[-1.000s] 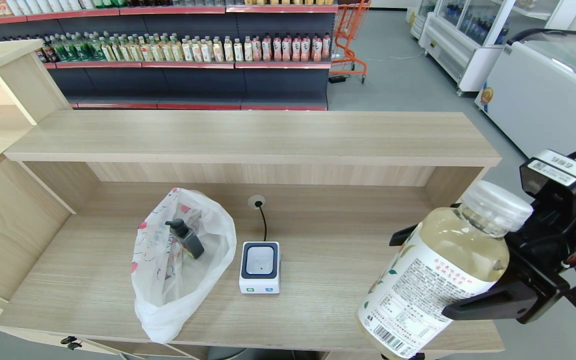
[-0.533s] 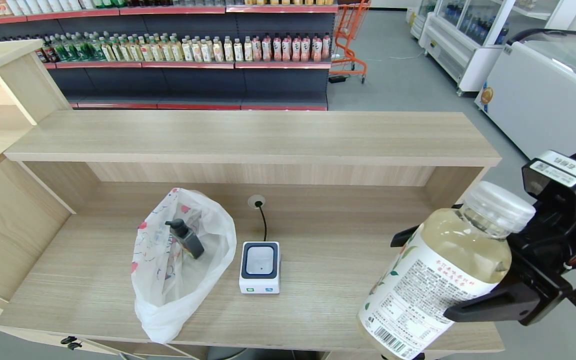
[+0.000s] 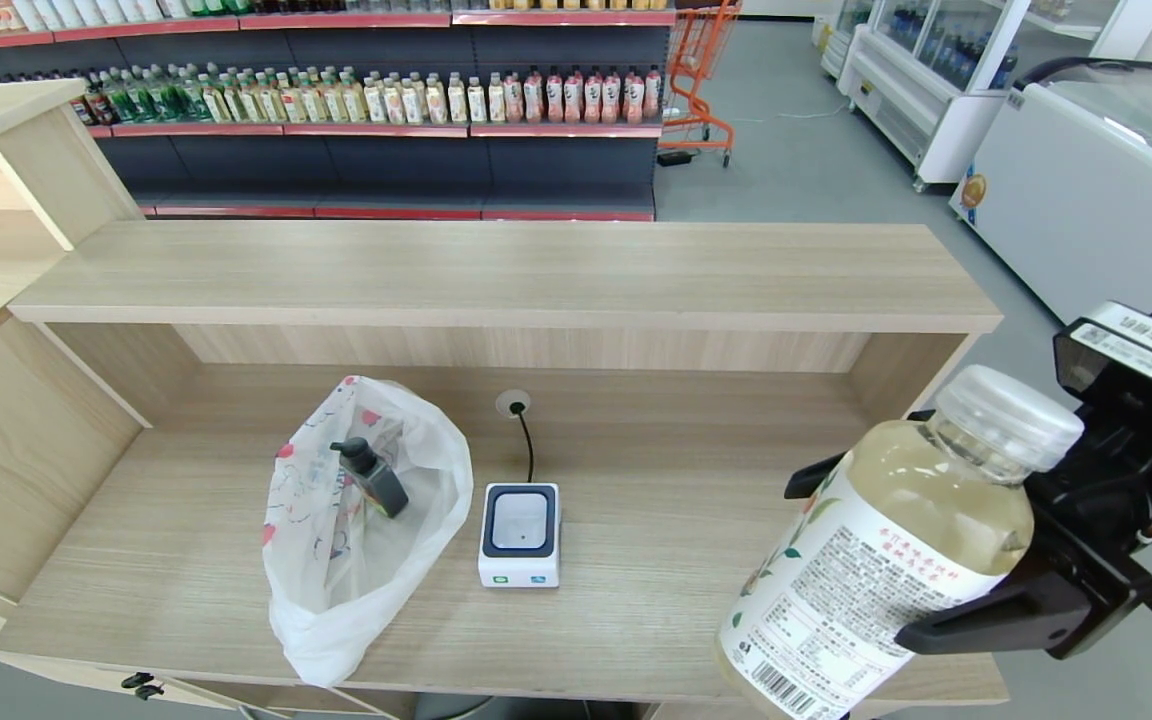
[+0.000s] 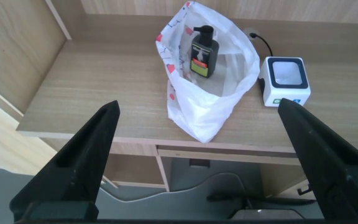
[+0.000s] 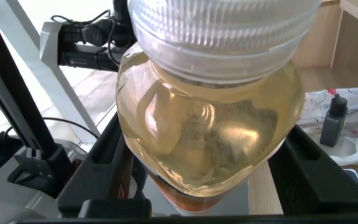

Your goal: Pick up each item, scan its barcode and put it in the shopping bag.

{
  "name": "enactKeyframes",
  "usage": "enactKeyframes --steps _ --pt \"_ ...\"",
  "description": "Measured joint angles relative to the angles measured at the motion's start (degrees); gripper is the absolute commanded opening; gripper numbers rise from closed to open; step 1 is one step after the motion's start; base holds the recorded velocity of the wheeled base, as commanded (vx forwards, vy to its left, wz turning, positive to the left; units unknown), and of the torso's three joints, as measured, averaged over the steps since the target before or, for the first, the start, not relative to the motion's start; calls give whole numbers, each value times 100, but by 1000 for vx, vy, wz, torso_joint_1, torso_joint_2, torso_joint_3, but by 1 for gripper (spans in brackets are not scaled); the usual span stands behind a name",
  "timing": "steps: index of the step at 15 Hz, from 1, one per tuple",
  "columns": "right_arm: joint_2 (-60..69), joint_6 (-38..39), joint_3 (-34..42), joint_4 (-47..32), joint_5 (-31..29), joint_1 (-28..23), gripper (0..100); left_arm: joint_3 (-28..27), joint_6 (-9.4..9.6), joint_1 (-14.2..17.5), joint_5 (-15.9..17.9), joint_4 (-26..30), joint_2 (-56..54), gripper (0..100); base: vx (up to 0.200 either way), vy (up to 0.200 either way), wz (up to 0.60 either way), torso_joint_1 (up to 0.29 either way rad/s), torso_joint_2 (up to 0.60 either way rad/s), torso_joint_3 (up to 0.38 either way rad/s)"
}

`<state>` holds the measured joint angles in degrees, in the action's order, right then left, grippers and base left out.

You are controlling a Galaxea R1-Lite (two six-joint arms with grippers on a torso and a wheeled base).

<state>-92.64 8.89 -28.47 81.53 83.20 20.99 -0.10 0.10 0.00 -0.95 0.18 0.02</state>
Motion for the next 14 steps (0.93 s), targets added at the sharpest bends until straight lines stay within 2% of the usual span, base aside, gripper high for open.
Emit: enactKeyframes --steps 11,14 --pt "101 -352 52 -256 0 0 0 0 -2 0 0 0 0 100 0 0 0 0 0 0" --pt "250 -347 29 -761 -148 -88 0 0 0 0 0 0 0 100 0 0 0 0 0 0"
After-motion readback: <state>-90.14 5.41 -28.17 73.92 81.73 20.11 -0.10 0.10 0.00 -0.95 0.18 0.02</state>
